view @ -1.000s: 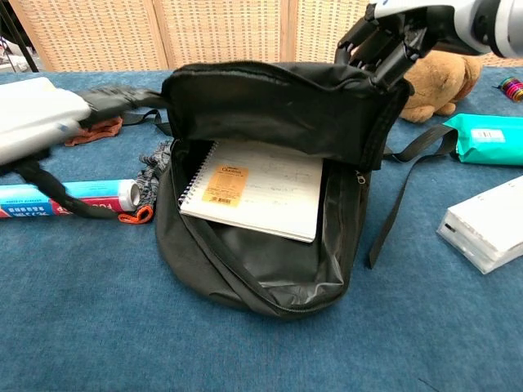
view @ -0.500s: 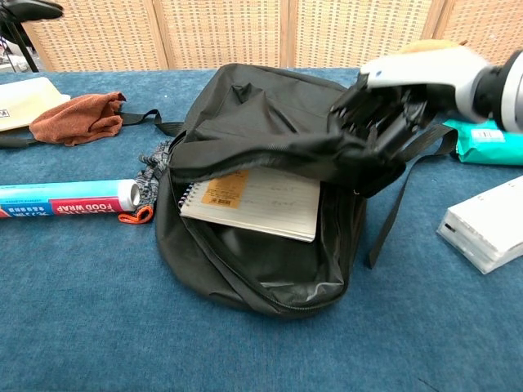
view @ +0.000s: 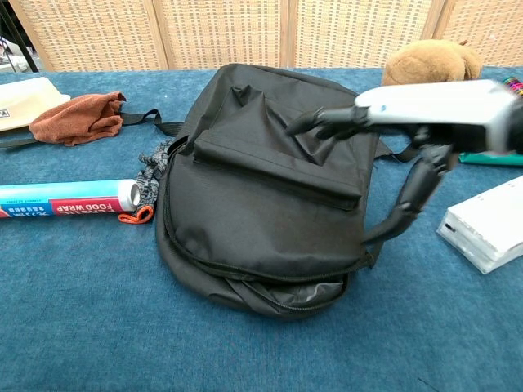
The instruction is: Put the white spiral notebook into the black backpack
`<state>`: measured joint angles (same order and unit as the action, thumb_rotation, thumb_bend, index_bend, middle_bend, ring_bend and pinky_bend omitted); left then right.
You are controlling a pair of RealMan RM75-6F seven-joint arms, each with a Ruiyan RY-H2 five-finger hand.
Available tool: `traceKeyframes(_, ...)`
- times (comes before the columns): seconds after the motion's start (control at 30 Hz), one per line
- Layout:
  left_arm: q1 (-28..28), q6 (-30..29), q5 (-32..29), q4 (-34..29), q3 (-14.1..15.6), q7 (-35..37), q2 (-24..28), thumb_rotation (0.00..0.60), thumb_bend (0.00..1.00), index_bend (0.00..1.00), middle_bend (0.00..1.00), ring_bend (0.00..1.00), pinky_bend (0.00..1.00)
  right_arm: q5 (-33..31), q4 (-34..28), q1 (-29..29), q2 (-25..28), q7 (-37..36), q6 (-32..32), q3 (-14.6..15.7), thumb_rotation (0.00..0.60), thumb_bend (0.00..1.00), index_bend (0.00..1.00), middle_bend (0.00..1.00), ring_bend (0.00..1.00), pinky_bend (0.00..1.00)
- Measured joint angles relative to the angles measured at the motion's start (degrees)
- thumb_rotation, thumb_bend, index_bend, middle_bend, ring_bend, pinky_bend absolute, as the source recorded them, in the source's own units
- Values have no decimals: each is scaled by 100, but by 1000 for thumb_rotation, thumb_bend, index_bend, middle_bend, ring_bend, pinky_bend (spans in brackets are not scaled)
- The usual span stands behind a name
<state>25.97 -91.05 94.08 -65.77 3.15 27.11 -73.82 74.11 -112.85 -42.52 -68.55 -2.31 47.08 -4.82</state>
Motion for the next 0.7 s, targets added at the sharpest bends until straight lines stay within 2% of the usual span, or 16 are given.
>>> traceKeyframes(0.17, -429, -446, -119, -204, -50, 139, 136, 507, 0, 0, 0, 0, 50, 826, 440, 460, 157, 36, 881, 201, 600, 0, 0, 0, 0, 0)
traceKeyframes(0.27, -709, -563, -337, -499, -83, 65, 251, 495, 0, 0, 0, 0, 40, 1248, 1034, 776, 137, -1, 1542, 317, 600, 0, 0, 0, 0, 0)
traceKeyframes(0.4, -924, -412, -687, -1139, -101, -256, 503, 493, 0, 0, 0, 0, 0, 1630, 1913, 1185, 8, -145, 2302, 428, 600, 0, 0, 0, 0, 0)
traceKeyframes(0.6, -1441, -349, -1203, -2208, -96, -831, 941, 502, 0, 0, 0, 0, 0, 1703, 3148, 1824, -333, -272, 3275, 414, 600, 0, 0, 0, 0, 0)
traceKeyframes(0.7, -1713, -364, -1381, -2497, -113, -1060, 1116, 506, 0, 0, 0, 0, 0, 1634, 3447, 2136, -466, -474, 3616, 376, 600, 0, 0, 0, 0, 0)
